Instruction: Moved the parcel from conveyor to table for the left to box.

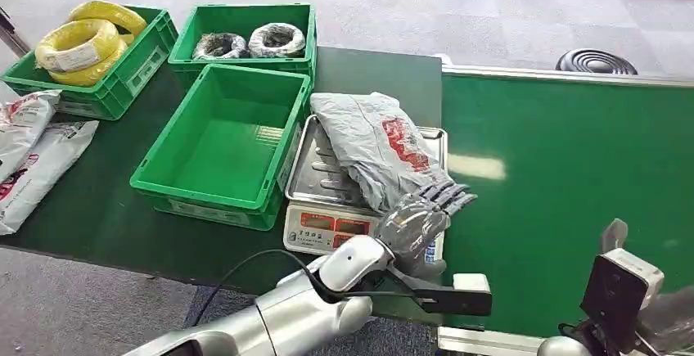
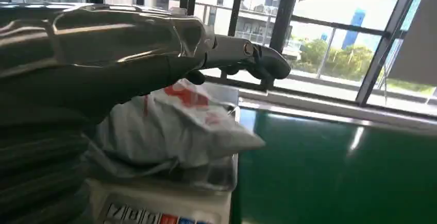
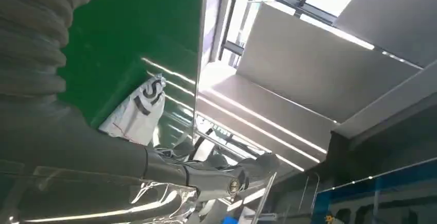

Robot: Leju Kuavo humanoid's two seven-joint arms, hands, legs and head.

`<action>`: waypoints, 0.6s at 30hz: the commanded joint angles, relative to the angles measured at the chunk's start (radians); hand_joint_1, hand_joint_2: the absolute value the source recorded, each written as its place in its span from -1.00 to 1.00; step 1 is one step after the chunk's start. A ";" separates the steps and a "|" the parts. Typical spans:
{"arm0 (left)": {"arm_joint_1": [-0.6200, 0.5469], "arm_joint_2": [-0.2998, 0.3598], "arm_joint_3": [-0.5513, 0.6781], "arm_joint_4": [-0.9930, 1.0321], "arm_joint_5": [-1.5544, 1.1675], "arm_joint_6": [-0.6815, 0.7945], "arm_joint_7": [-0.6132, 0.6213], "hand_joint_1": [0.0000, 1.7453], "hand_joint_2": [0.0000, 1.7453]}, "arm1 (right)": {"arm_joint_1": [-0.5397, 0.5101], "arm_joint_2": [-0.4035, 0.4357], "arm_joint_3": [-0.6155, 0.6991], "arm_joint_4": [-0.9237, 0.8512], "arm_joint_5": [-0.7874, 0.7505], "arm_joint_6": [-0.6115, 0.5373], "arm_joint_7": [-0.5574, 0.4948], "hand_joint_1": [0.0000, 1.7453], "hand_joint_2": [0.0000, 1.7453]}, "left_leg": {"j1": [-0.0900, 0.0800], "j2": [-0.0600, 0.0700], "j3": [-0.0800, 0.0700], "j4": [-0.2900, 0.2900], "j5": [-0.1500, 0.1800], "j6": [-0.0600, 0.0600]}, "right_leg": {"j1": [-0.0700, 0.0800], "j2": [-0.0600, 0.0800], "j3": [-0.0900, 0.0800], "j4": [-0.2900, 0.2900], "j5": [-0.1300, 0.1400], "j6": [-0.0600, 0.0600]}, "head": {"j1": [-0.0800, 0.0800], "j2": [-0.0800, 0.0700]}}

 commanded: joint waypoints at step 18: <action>-0.033 0.018 -0.090 0.228 0.015 0.039 0.022 -1.00 1.00 | -0.011 0.004 0.056 0.060 -0.008 -0.006 -0.043 -1.00 1.00 | -0.001 0.002 0.001 -0.002 0.001 0.000 | 0.000 0.002 0.001 -0.002 0.001 0.000 | 0.000 0.000</action>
